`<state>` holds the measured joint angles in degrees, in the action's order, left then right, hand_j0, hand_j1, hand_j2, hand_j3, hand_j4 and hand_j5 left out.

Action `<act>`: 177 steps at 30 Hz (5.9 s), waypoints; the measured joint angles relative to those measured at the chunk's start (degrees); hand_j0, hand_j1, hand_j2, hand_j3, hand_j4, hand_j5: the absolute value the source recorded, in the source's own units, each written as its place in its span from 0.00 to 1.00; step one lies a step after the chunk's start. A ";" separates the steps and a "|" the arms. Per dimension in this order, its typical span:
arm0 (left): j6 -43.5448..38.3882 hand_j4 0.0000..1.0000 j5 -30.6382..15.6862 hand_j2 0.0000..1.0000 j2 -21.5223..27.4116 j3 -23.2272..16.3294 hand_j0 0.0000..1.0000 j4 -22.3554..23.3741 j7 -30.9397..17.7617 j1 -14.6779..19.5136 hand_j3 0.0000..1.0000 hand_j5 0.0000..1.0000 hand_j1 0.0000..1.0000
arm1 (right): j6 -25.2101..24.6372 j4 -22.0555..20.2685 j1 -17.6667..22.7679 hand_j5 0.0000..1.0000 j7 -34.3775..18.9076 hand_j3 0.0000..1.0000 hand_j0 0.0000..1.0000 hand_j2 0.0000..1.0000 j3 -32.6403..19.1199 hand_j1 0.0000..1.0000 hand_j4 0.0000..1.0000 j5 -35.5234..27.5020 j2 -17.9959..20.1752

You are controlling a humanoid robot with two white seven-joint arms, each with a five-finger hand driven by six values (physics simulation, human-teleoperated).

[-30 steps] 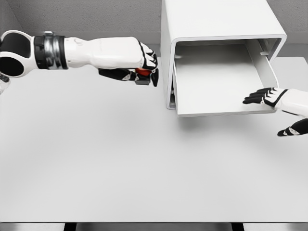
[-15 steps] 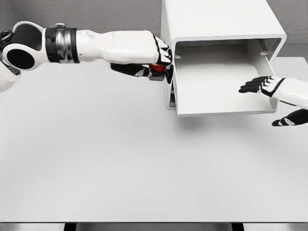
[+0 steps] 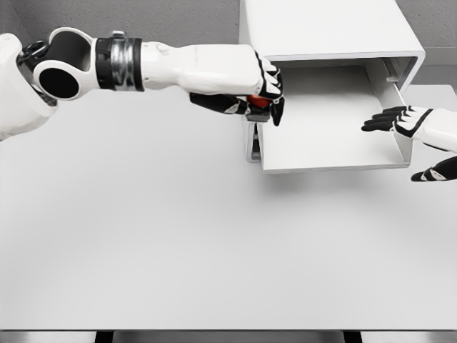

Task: Slide open multi-storey tabletop storage cabinets and put open load switch and slide close multi-storey tabletop storage cabinets

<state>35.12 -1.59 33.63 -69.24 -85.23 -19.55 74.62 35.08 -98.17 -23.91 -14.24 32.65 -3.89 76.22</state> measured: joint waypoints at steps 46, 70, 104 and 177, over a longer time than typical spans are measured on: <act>0.00 0.50 3.11 0.50 -16.79 -3.65 0.50 19.12 -0.18 1.76 0.50 0.50 0.50 | -0.01 -0.35 -0.35 1.00 1.78 1.00 1.00 1.00 -0.17 1.00 1.00 -0.01 -0.13; -0.02 1.00 -1.06 1.00 2.27 2.55 1.00 -4.50 2.26 0.79 1.00 1.00 1.00 | -0.01 -0.34 -0.52 1.00 1.90 1.00 1.00 1.00 -0.17 1.00 1.00 -0.01 -0.62; -0.05 1.00 3.21 1.00 26.51 22.68 1.00 3.29 6.42 -31.55 1.00 1.00 1.00 | -0.02 -0.41 0.62 1.00 3.10 1.00 1.00 1.00 0.72 1.00 1.00 0.00 -2.84; -0.05 1.00 7.85 1.00 18.09 24.81 1.00 14.80 6.24 -40.34 1.00 1.00 1.00 | 0.01 5.40 -5.10 1.00 -2.17 1.00 1.00 1.00 1.23 1.00 1.00 1.15 -13.96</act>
<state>35.07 6.26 51.72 -44.43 -70.43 -13.31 34.28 35.09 -92.77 -29.00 -16.41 33.88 -2.75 62.26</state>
